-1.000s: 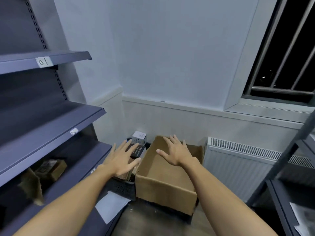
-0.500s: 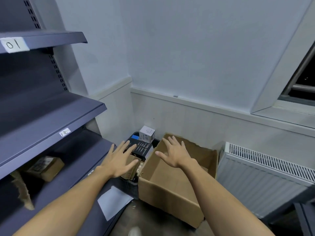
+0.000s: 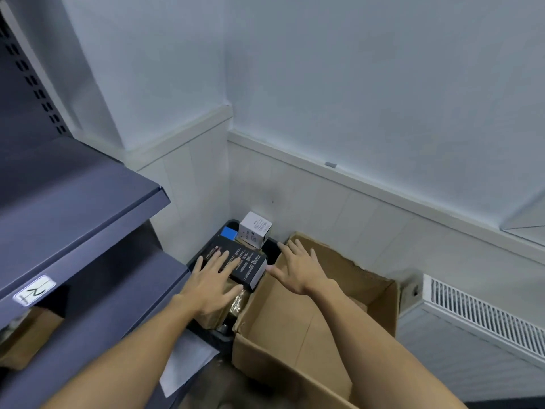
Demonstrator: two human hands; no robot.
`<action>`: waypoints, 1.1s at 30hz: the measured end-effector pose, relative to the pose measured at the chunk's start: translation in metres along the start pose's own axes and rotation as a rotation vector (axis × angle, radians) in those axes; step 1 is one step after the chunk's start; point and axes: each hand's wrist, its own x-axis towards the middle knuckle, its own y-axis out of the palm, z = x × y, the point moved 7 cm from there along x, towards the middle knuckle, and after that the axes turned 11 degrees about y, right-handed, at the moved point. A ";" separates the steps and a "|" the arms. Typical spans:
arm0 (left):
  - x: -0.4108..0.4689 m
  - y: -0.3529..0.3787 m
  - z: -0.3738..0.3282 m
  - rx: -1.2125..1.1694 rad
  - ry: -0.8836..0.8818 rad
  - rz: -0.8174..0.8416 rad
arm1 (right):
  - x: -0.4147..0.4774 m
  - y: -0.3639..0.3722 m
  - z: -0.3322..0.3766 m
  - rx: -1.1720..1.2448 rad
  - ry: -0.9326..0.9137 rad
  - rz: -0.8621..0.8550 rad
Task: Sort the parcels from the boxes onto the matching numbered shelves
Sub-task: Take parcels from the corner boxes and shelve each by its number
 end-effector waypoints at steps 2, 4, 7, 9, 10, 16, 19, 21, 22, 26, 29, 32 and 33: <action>0.014 0.005 0.010 -0.007 -0.002 0.024 | 0.021 0.007 0.008 0.011 -0.010 0.020; 0.025 0.012 0.019 -0.008 -0.002 0.051 | 0.037 0.016 0.011 0.027 -0.018 0.047; 0.040 0.022 0.030 0.002 -0.016 0.092 | 0.062 0.032 0.008 0.050 -0.019 0.084; 0.049 0.031 0.036 0.001 -0.029 0.122 | 0.077 0.043 0.003 0.063 -0.019 0.114; 0.053 0.035 0.038 -0.003 -0.039 0.125 | 0.084 0.048 -0.001 0.068 -0.022 0.125; 0.081 0.057 0.042 0.000 -0.113 0.144 | 0.124 0.074 -0.017 0.064 -0.104 0.195; 0.095 0.067 0.043 -0.003 -0.149 0.139 | 0.144 0.087 -0.024 0.064 -0.142 0.229; 0.103 0.075 0.043 -0.018 -0.173 0.126 | 0.156 0.095 -0.030 0.057 -0.152 0.248; 0.107 0.079 0.043 -0.032 -0.182 0.118 | 0.163 0.100 -0.032 0.055 -0.156 0.256; 0.119 0.100 0.045 -0.064 -0.212 0.120 | 0.182 0.118 -0.035 0.045 -0.183 0.258; 0.123 0.123 0.055 -0.084 -0.240 0.090 | 0.196 0.137 -0.034 0.040 -0.194 0.270; 0.122 0.157 0.064 -0.109 -0.266 0.086 | 0.207 0.161 -0.030 0.030 -0.204 0.285; 0.122 0.171 0.068 -0.120 -0.269 0.096 | 0.210 0.170 -0.029 0.017 -0.209 0.294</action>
